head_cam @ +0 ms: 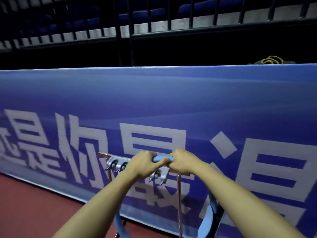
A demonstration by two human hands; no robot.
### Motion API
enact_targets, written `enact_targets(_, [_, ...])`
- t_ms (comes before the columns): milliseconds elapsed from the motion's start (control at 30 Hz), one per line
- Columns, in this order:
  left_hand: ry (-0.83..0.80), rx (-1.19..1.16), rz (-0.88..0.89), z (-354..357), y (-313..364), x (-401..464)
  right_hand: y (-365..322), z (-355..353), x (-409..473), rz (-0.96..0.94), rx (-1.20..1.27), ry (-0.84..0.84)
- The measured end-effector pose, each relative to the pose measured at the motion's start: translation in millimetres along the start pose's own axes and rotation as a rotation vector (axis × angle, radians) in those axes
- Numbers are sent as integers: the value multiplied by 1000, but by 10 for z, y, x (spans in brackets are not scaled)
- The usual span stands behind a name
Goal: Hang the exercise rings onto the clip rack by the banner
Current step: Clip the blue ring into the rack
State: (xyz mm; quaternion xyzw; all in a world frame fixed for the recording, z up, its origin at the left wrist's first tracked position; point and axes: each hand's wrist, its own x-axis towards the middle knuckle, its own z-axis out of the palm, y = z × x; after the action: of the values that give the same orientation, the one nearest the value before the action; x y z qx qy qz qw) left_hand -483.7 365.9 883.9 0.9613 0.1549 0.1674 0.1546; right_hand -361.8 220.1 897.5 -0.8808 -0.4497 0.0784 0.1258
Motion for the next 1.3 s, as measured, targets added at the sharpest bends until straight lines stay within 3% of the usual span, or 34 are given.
enact_targets(167, [50, 44, -83, -558, -999, -595, -1134, 372, 216, -108, 100, -8])
enact_targets(300, [77, 81, -140, -865, -1668, -928, -1635, 721, 390, -164, 254, 20])
enact_targets(567, [207, -160, -306, -990, -3084, -1002, -1762, 1335, 1015, -134, 525, 125])
enact_targets(767, [94, -385, -356, -695, -3884, -546, -1752, 1777, 1788, -101, 643, 104])
enact_targets(900, [7, -345, -275, -461, -4279, -220, -1752, 2185, 2189, -18, 629, 9])
enact_targets(1000, [-31, -179, -93, -312, -4465, 69, -1845, 2398, 2391, 15, 616, -26])
enact_targets(1300, [-405, 34, 189, 153, -5047, 921, -2007, 2830, 2941, 91, 369, -234])
